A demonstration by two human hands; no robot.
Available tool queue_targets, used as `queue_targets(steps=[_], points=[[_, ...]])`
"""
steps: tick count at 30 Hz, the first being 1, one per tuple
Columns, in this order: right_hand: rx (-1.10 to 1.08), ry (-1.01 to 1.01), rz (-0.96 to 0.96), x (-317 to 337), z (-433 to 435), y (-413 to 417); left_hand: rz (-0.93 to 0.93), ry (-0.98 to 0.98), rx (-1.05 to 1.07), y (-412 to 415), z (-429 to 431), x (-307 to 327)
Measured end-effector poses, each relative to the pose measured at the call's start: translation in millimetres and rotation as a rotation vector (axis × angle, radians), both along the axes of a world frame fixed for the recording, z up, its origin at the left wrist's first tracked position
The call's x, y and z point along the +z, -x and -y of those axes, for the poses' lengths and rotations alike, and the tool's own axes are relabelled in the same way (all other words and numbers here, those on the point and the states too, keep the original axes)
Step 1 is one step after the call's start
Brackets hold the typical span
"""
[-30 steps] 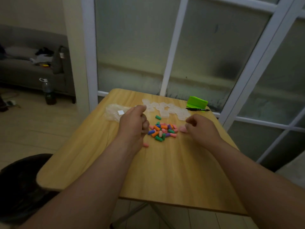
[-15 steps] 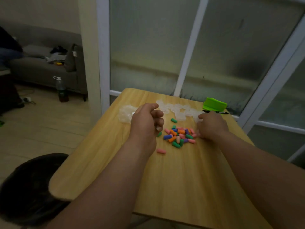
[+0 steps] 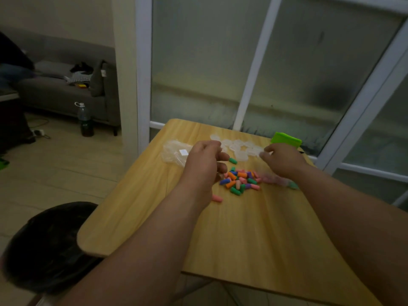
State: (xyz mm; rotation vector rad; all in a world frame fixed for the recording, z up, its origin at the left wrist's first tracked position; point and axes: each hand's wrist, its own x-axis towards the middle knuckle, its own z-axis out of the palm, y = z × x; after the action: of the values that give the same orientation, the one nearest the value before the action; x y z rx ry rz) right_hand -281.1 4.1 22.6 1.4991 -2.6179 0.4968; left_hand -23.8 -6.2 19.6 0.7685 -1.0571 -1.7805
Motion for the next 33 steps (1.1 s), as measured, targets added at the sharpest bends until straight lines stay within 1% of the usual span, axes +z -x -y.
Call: queue_targets(steps=[3, 6, 10, 12, 14, 17, 19, 21, 24, 28, 33], points=[[0.052, 0.175, 0.172, 14.8, -26.8, -27.6, 0.191, 0.125, -0.061, -0.1, -16.1, -0.9], [0.087, 0.312, 0.4, 15.0, -68.9, -68.2, 0.256, 0.191, -0.164, 5.2, -39.5, -2.2], [0.051, 0.318, 0.64, -1.5, -107.0, -100.2, 0.335, 0.301, -0.328, 3.9, -64.2, -17.0], [0.049, 0.329, 0.82, -6.7, -117.5, -113.1, 0.373, 0.364, -0.366, -5.9, -69.5, -20.1], [0.069, 0.352, 0.941, -10.2, -126.9, -124.4, 0.398, 0.415, -0.386, -15.7, -71.4, -16.0], [0.088, 0.374, 1.01, -12.7, -135.1, -132.9, 0.46, 0.481, -0.371, -21.4, -68.8, -11.0], [0.111, 0.399, 1.045, -13.2, -139.3, -133.7, 0.497, 0.491, -0.348, -21.4, -68.9, -10.4], [0.17, 0.379, 1.031, -16.0, -143.8, -135.4, 0.512, 0.486, -0.346, -21.5, -69.6, -13.1], [0.248, 0.382, 0.947, -25.5, -145.7, -135.7, 0.475, 0.464, -0.355, -22.6, -66.6, -22.4], [0.265, 0.416, 0.898, -30.3, -143.7, -133.7, 0.433, 0.467, -0.338, -25.9, -65.0, -26.3], [0.177, 0.396, 0.95, -26.1, -139.8, -139.4, 0.387, 0.42, -0.294, -26.5, -70.4, -25.3]])
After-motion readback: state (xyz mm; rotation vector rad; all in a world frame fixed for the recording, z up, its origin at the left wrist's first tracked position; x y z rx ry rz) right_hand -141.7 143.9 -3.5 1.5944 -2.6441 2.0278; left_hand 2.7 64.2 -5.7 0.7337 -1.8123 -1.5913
